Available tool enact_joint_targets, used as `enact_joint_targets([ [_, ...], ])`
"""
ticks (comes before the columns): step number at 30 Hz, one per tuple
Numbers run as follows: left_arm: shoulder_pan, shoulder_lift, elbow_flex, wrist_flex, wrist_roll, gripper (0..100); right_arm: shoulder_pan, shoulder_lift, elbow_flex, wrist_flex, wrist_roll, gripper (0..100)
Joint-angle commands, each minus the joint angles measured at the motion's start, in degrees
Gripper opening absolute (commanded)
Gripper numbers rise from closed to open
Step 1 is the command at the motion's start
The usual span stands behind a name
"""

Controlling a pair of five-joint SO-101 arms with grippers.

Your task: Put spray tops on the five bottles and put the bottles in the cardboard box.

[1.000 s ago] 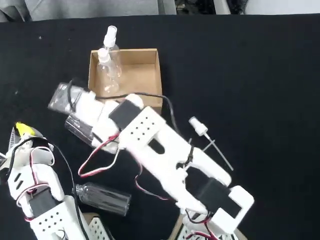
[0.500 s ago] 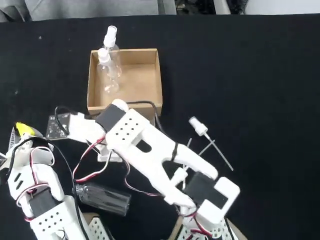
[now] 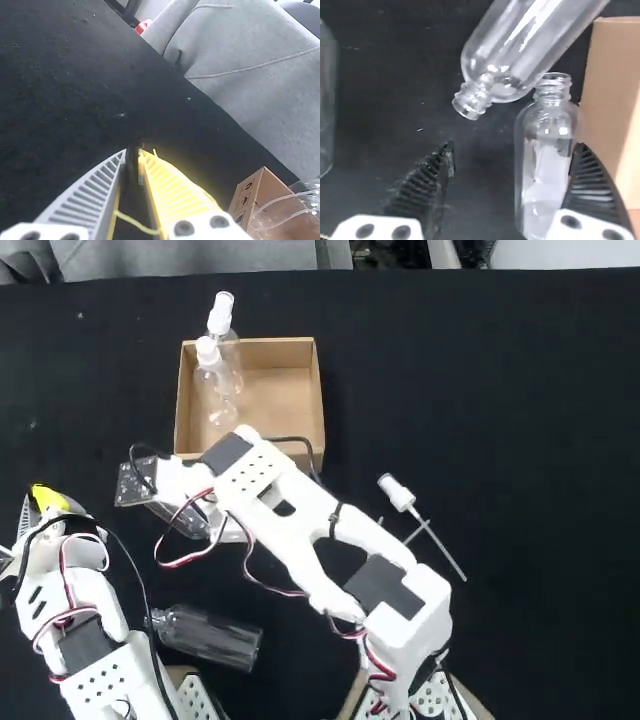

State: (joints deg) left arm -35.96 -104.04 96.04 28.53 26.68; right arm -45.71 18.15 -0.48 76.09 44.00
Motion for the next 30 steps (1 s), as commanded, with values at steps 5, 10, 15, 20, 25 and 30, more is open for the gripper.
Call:
enact_joint_targets([
  [5,-0.2,-0.7,1.4,-1.2,-0.4,3,2.1,1.0,-3.3,-2.2,3.0,31.9],
  [10,-0.2,-0.7,1.4,-1.1,-0.4,3,3.0,4.3,-3.4,-5.1,3.0,31.8],
  [15,-0.4,-0.7,1.4,-1.1,-0.4,3,3.8,5.8,-4.4,-4.5,2.9,31.8],
  [20,-0.4,-0.7,1.4,-1.1,-0.4,3,4.0,5.7,-4.9,-2.9,3.0,31.8],
  [25,-0.4,-0.7,1.4,-1.1,-0.4,3,4.4,5.8,-4.9,-0.4,7.8,31.8],
  [30,-0.4,-0.7,1.4,-1.1,-0.4,3,5.5,5.9,-4.5,-0.4,10.3,31.8],
])
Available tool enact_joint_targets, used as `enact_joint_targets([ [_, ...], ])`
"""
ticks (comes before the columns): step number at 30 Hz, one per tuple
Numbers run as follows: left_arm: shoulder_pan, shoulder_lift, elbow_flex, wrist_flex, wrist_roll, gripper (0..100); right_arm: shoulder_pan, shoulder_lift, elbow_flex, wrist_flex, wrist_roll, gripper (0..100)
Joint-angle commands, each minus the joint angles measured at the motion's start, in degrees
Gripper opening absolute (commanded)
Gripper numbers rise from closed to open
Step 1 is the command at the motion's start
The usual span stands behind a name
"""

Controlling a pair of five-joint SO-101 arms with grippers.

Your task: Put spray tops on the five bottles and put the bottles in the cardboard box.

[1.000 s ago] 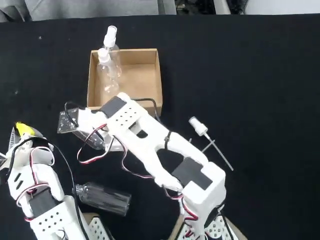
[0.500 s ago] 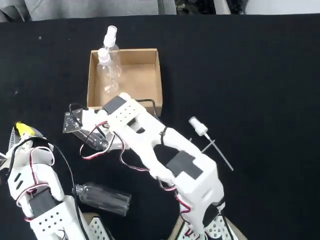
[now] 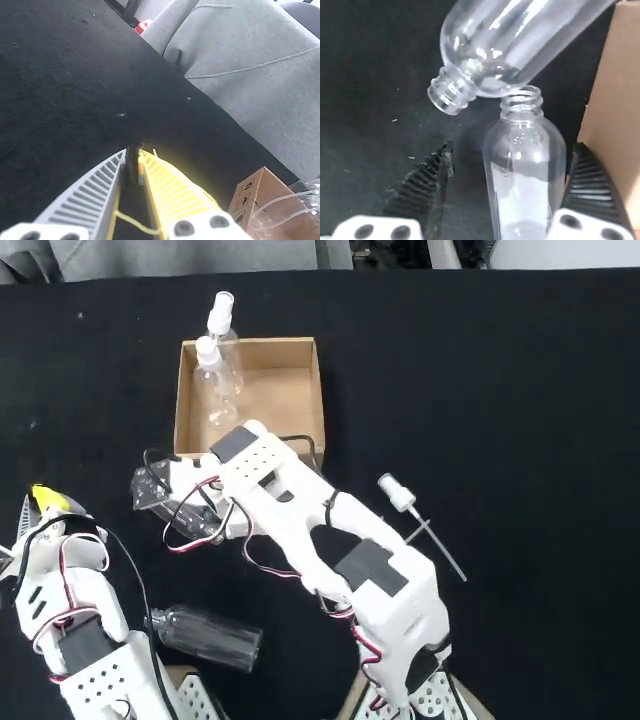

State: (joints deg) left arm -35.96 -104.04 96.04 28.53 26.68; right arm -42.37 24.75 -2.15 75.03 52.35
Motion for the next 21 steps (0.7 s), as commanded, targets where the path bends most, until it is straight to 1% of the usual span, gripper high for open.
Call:
enact_joint_targets([
  [1,-0.4,-0.7,1.4,-1.1,-0.4,3,2.2,-0.7,-2.8,0.6,2.2,31.8],
  [9,-0.4,-0.7,1.4,-1.1,-0.4,3,2.5,-0.6,-2.3,0.6,2.2,30.9],
  [14,-0.4,-0.7,1.4,-1.1,-0.4,3,2.1,-0.6,-1.5,0.1,2.4,19.2],
  [21,-0.4,-0.7,1.4,-1.1,-0.4,3,2.4,-0.6,-1.9,0.1,2.3,8.8],
])
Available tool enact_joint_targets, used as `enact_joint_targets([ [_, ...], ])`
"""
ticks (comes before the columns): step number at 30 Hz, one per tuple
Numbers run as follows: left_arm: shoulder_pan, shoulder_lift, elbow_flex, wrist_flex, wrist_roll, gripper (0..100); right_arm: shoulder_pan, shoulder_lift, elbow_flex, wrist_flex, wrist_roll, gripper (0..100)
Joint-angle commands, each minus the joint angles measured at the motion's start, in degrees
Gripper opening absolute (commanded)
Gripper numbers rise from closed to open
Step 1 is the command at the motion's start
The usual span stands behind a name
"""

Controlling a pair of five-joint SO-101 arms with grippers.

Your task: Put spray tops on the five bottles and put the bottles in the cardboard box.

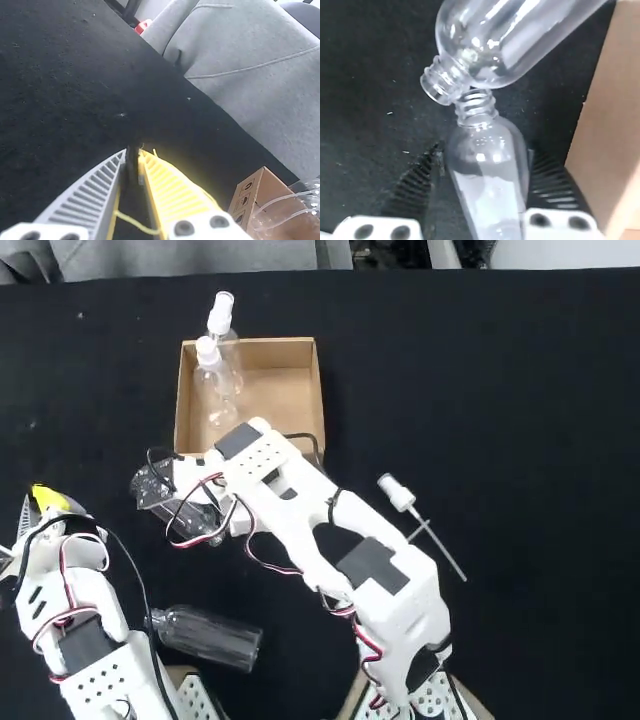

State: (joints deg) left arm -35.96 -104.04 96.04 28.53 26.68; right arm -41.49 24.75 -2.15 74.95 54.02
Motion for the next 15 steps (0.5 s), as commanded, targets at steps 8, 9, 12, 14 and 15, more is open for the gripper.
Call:
enact_joint_targets([
  [8,-0.4,-0.7,1.4,-1.1,-0.4,3,1.2,-0.7,-3.2,0.4,-3.9,5.4],
  [9,-0.4,-0.7,1.4,-1.1,-0.4,3,1.2,-0.6,-3.6,0.4,-5.1,5.4],
  [12,-0.4,-0.7,1.4,-1.1,-0.4,3,1.2,-0.6,-3.8,0.4,-6.2,8.8],
  [14,-0.4,-0.7,1.4,-1.1,-0.4,3,1.2,-0.6,-3.7,0.7,-6.2,15.0],
  [15,-0.4,-0.7,1.4,-1.1,-0.4,3,1.2,-0.6,-3.7,0.7,-6.2,17.8],
])
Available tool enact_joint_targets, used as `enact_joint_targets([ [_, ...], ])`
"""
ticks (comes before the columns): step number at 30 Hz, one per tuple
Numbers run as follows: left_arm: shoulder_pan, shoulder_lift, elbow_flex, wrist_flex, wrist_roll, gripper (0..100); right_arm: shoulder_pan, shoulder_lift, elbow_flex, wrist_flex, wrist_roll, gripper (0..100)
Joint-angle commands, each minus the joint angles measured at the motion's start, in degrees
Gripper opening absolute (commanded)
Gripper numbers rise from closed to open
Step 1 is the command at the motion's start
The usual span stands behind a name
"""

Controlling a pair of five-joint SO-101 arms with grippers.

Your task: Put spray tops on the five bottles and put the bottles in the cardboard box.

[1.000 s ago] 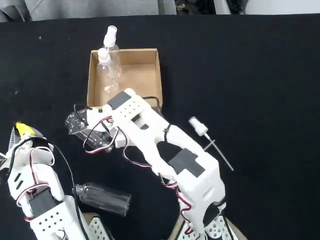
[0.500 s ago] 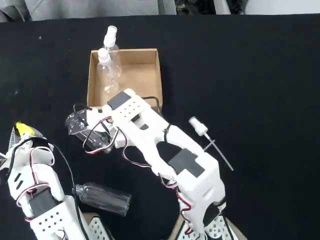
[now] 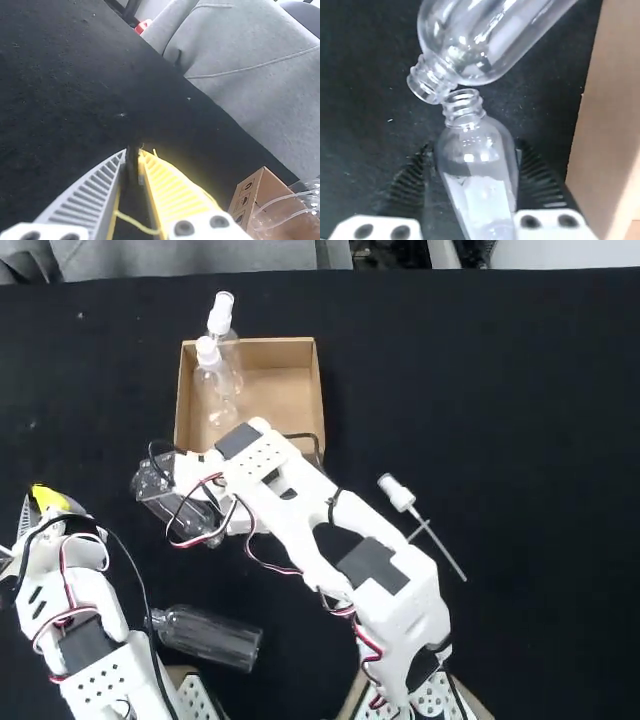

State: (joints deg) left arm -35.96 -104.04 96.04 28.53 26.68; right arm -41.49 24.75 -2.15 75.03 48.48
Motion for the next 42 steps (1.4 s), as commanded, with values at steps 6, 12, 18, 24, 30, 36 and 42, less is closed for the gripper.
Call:
enact_joint_targets([
  [6,-0.4,-0.7,1.4,-1.1,-0.4,3,1.7,-0.6,-2.6,0.7,3.8,23.7],
  [12,-0.4,-0.7,1.4,-1.1,-0.4,3,1.7,-0.6,-0.6,0.2,8.3,24.0],
  [18,-0.4,-0.7,1.4,-1.1,-0.4,3,1.7,-0.7,-0.5,0.2,8.4,24.1],
  [24,-0.4,-0.7,1.4,-1.1,-0.4,3,1.7,-0.7,-0.2,0.7,8.4,24.1],
  [30,-0.4,-0.7,1.4,-1.1,-0.4,3,1.7,-0.8,-0.7,2.6,8.4,24.9],
  [36,-0.4,-0.7,1.4,-1.1,-0.4,3,1.7,-0.7,-0.4,2.6,8.4,31.3],
  [42,-0.4,-0.7,1.4,-1.1,-0.4,3,2.4,-0.7,-0.5,2.3,8.5,25.7],
])
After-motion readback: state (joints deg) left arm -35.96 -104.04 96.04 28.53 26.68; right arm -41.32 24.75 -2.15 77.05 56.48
